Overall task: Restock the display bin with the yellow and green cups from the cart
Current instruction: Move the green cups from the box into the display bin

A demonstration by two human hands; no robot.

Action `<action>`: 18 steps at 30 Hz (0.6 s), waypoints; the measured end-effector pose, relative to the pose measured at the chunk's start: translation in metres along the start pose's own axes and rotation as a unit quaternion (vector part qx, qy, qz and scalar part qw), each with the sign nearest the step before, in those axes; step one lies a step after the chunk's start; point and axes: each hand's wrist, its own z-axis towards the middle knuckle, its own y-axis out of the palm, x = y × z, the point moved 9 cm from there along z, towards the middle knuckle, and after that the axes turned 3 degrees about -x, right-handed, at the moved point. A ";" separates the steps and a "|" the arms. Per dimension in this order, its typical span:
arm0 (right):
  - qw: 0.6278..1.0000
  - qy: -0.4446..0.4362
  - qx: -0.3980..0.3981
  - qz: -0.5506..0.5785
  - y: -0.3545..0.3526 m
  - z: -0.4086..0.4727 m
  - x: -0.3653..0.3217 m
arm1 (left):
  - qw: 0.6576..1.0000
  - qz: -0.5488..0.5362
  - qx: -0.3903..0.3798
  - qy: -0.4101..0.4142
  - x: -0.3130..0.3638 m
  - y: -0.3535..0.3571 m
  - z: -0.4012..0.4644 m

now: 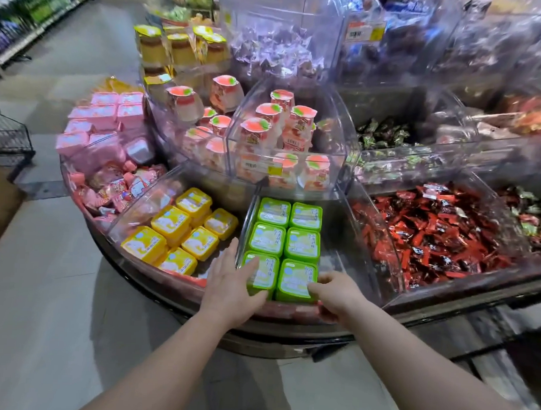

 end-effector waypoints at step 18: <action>0.992 -0.048 0.105 -0.055 -0.034 -0.011 -0.017 | 0.996 0.022 0.060 0.060 0.047 -0.022 0.019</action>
